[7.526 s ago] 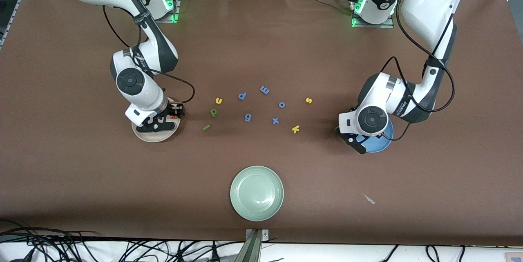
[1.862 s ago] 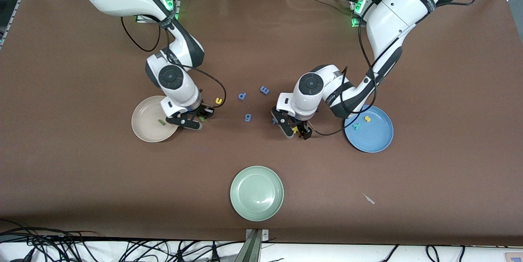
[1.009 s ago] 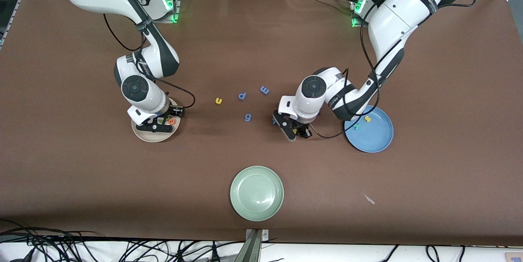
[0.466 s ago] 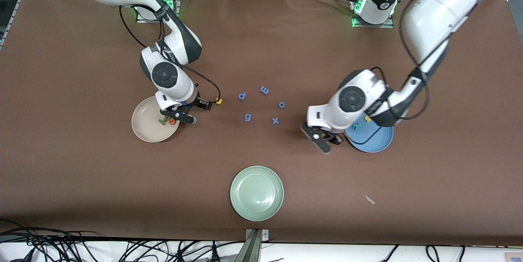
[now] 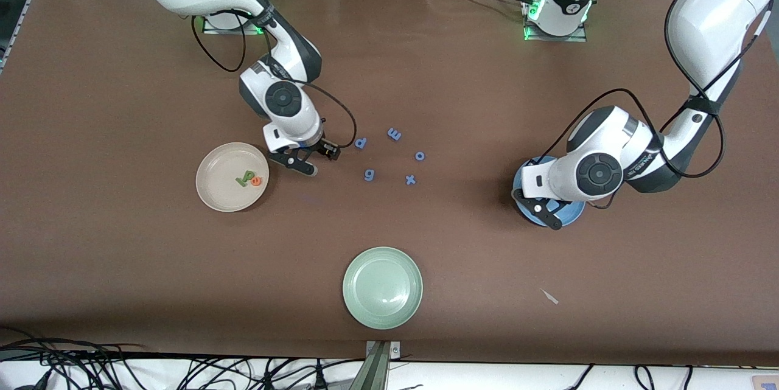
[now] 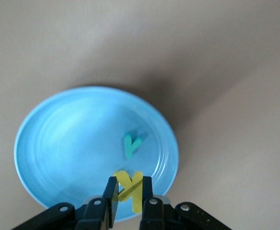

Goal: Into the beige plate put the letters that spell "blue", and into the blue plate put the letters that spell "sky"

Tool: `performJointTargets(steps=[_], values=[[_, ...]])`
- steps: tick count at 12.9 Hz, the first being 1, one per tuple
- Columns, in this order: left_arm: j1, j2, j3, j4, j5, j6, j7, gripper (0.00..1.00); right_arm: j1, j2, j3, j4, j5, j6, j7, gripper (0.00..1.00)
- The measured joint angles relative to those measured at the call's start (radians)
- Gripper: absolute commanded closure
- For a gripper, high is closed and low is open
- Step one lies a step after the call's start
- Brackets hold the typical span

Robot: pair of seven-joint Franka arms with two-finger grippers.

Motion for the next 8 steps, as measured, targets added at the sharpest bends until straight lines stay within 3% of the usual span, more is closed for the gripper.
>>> performJointTargets(steps=[1, 3, 6, 7, 8], values=[[0.008, 0.000, 0.001, -0.007, 0.000, -0.005, -0.004, 0.00, 0.006, 0.012, 0.000, 0.000, -0.015, 0.008, 0.022, 0.26], [0.014, 0.000, -0.001, -0.008, 0.000, -0.014, -0.011, 0.00, 0.007, 0.021, -0.001, 0.000, -0.020, 0.014, 0.027, 0.34], [0.015, -0.025, -0.023, 0.028, 0.000, -0.058, -0.018, 0.00, 0.006, 0.022, -0.001, -0.003, -0.020, 0.021, 0.027, 0.77], [0.016, -0.051, -0.039, 0.041, 0.000, -0.073, -0.021, 0.00, 0.006, 0.022, -0.001, -0.004, -0.021, 0.023, 0.027, 0.88], [0.015, -0.083, -0.050, 0.049, 0.000, -0.092, -0.025, 0.00, 0.006, 0.022, -0.001, -0.005, -0.021, 0.025, 0.027, 0.92]])
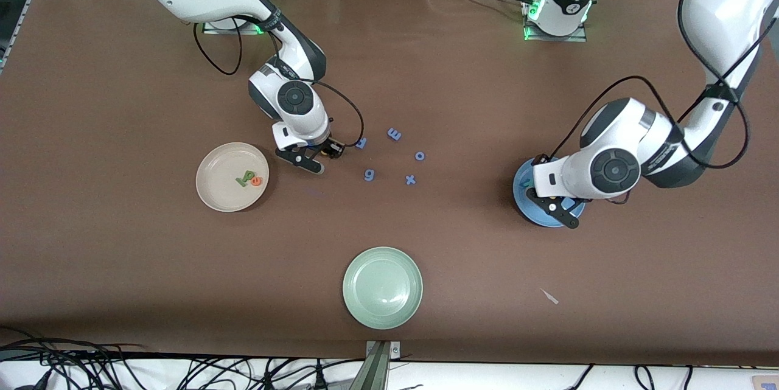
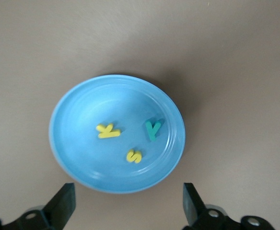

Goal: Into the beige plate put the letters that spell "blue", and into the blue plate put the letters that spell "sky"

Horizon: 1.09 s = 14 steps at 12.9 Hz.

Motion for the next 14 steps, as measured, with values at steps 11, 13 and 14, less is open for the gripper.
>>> performJointTargets(steps=[11, 13, 14], values=[[-0.043, -0.273, 0.167, 0.264, -0.298, -0.155, -0.006, 0.00, -0.043, -0.121, -0.166, 0.124, 0.070, -0.275, -0.664, 0.82], [-0.130, -0.350, 0.395, 0.268, -0.525, -0.107, -0.004, 0.00, -0.052, -0.125, -0.225, 0.123, 0.073, -0.294, -0.814, 0.71], [-0.189, -0.388, 0.504, 0.268, -0.593, -0.094, -0.005, 0.00, -0.053, -0.125, -0.246, 0.121, 0.073, -0.304, -0.858, 0.65]])
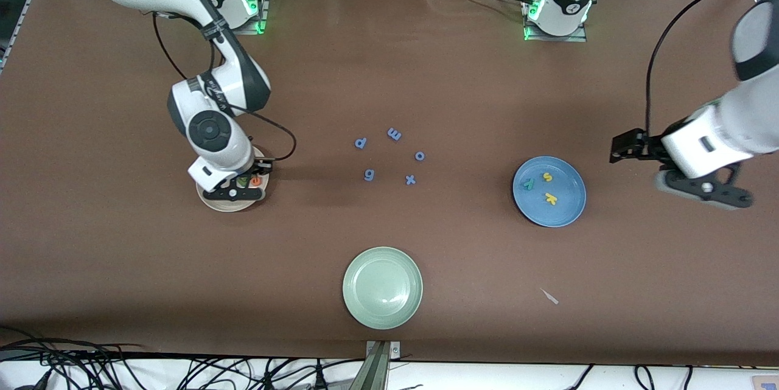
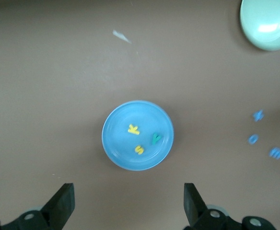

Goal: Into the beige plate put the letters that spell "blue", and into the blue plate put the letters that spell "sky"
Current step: 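Place the yellow u on the white plate with the right gripper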

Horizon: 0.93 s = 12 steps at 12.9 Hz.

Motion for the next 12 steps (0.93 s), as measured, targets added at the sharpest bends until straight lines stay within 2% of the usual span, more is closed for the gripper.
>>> performJointTargets(steps=[1, 3, 4, 6, 7, 8, 10, 12], values=[[-0.069, -0.035, 0.096, -0.001, -0.027, 0.002, -0.015, 0.00, -0.001, -0.001, -0.013, -0.003, 0.000, -0.010, -0.028, 0.46], [-0.209, -0.098, 0.255, -0.025, -0.036, -0.001, -0.087, 0.00, -0.009, -0.010, -0.021, -0.011, 0.000, -0.019, -0.058, 0.23], [-0.258, -0.128, 0.300, -0.061, -0.036, -0.001, -0.118, 0.00, -0.012, -0.019, -0.022, -0.013, 0.000, -0.030, -0.067, 0.22], [-0.313, -0.191, 0.345, -0.184, -0.036, 0.016, -0.136, 0.00, -0.015, -0.046, -0.022, -0.013, 0.010, -0.070, -0.076, 0.14], [-0.324, -0.221, 0.356, -0.254, -0.036, 0.056, -0.137, 0.00, -0.016, -0.065, -0.022, -0.012, 0.035, -0.100, -0.081, 0.04], [-0.329, -0.252, 0.367, -0.321, -0.036, 0.112, -0.137, 0.00, -0.016, -0.090, -0.022, -0.010, 0.065, -0.137, -0.087, 0.01], [-0.330, -0.304, 0.387, -0.409, -0.036, 0.178, -0.137, 0.00, -0.016, -0.142, -0.022, 0.032, 0.106, -0.252, -0.096, 0.01], [-0.330, -0.344, 0.393, -0.442, -0.026, 0.191, -0.136, 0.00, -0.016, -0.181, -0.022, 0.131, 0.152, -0.413, -0.099, 0.01]])
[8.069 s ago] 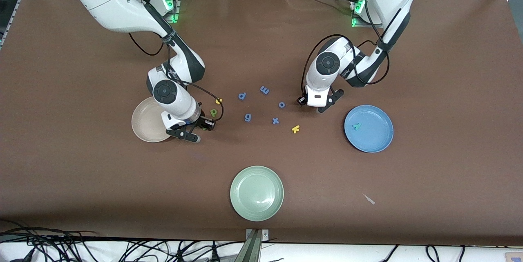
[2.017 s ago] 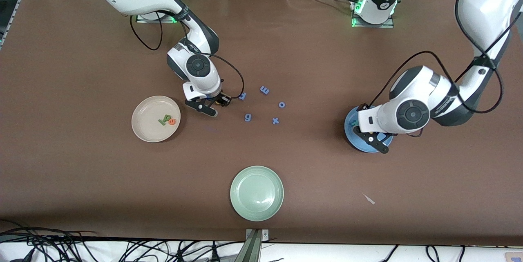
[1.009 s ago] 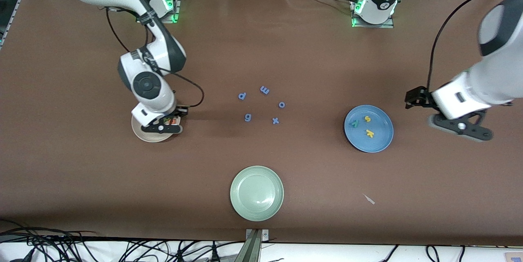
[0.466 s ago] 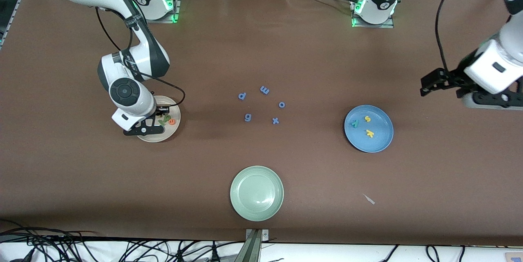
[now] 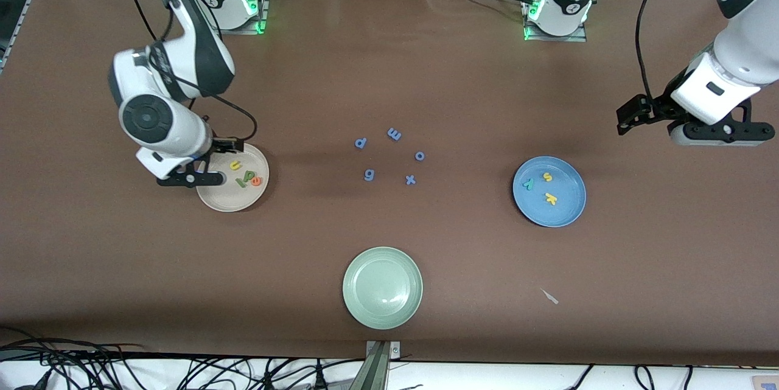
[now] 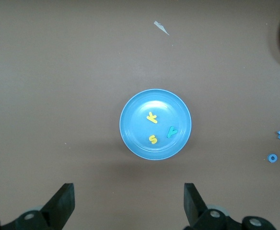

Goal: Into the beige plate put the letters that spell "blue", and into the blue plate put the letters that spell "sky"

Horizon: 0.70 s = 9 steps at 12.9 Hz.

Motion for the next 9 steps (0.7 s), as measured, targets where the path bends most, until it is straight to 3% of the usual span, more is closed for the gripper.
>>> performJointTargets(steps=[4, 9], values=[[0.001, -0.044, 0.001, -0.025, 0.010, -0.027, 0.000, 0.00, 0.000, -0.087, -0.006, 0.153, 0.053, -0.194, -0.108, 0.01], [-0.001, -0.046, -0.013, -0.025, 0.011, -0.042, 0.002, 0.00, -0.014, -0.181, -0.148, 0.203, 0.088, -0.320, -0.340, 0.01]])
